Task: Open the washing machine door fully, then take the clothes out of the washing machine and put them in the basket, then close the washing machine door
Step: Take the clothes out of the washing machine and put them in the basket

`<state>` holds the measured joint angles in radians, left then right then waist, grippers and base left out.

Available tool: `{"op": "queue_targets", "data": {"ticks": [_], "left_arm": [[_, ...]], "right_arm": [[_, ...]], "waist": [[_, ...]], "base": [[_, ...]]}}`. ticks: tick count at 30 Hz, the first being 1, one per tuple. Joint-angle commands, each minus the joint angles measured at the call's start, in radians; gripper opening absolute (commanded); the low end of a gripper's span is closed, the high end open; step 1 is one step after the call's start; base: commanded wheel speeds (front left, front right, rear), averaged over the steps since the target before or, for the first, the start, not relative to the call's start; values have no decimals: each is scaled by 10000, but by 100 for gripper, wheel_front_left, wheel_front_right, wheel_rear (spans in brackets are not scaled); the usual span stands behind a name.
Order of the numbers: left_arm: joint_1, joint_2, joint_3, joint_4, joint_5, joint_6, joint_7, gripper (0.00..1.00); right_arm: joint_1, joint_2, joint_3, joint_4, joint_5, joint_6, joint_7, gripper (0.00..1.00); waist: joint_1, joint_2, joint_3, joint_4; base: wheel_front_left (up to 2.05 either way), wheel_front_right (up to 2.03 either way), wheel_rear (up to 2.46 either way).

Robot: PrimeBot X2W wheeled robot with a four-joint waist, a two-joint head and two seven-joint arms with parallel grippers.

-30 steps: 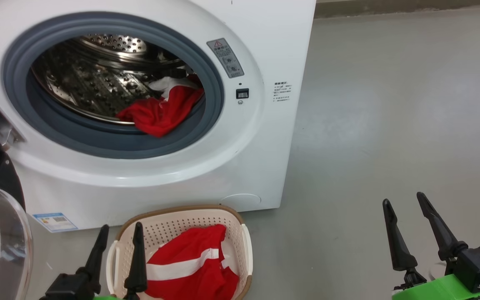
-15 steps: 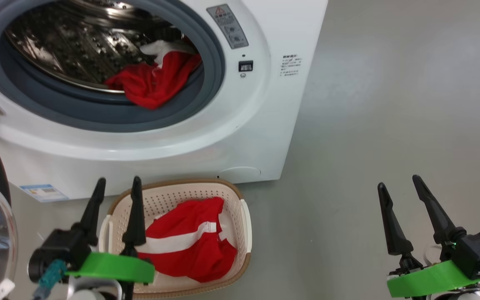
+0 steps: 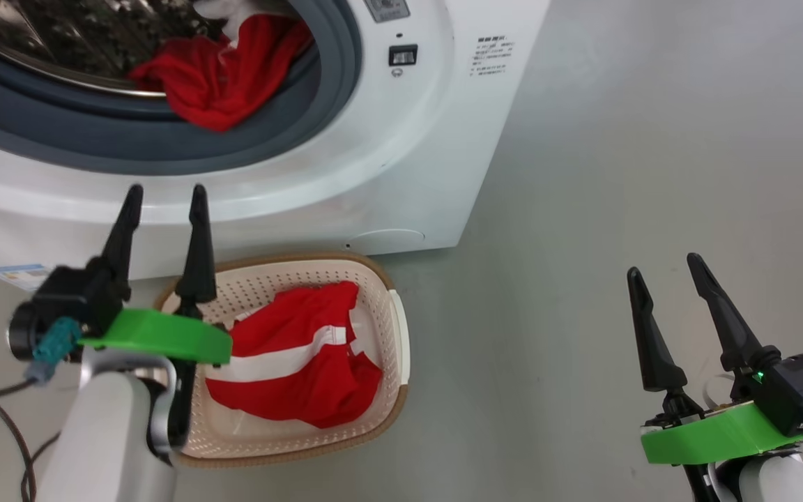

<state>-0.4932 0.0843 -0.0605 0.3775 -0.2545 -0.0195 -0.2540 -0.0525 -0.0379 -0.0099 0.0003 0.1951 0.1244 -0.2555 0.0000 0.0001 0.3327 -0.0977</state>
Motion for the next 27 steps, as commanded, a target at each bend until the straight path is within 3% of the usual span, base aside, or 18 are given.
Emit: {"op": "queue_targets", "data": {"ticks": [1, 27], "left_arm": [[-348, 334, 307, -99, 127, -54, -78, 100], [-4834, 1277, 779, 3989, -71, -295, -78, 100]], "right_arm": [[-221, -123, 297, -236, 114, 63, -63, 100], [-789, -123, 743, -327, 235, 63, -63, 100]], "waist": [[0, -1, 231, -158], [0, -1, 1545, -756]], "base": [[0, 0, 0], [0, 0, 0]]}}
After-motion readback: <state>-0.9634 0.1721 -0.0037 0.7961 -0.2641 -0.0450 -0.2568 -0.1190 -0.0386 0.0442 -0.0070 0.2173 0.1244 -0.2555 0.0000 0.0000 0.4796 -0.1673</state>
